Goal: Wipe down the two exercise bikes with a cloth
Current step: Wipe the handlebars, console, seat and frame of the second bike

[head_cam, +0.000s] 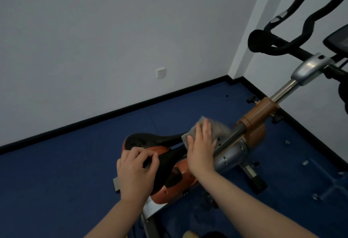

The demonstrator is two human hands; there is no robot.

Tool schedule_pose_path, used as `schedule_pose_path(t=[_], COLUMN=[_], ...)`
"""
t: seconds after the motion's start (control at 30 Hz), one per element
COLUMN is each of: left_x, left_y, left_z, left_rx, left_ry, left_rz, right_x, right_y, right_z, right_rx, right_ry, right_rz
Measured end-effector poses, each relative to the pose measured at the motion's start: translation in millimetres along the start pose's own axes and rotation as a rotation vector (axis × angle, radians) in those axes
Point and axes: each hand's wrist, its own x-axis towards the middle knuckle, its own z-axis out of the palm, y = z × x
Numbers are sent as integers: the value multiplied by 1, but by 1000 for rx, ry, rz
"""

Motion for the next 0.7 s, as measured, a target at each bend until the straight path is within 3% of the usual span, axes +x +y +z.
schedule_pose_path(t=[0.13,0.27,0.33,0.43,0.57,0.63,0.7], left_x=[0,0,0,1,1,0,-1], left_y=[0,-2,-2,1,2,2,0], left_z=[1,4,4,3,2,2,3], left_rx=[-18,-24,-28,-31,-26,-22,-20], left_ry=[31,30,22,36,39,44,61], left_rz=[21,5,-10,-17,-1,0,4], right_x=[17,14,33,38,45,63,66], right_y=[3,21,29,22,28,31,29], right_z=[-16,-21,-28,-21,-18,-27,-26], right_rx=[-153,-264,-221,-98,-125,37,53], right_ry=[-123,-226,-291,-315,-296,-414,-385], right_rz=[-180,-493,-441,-210,-377,-287,-205])
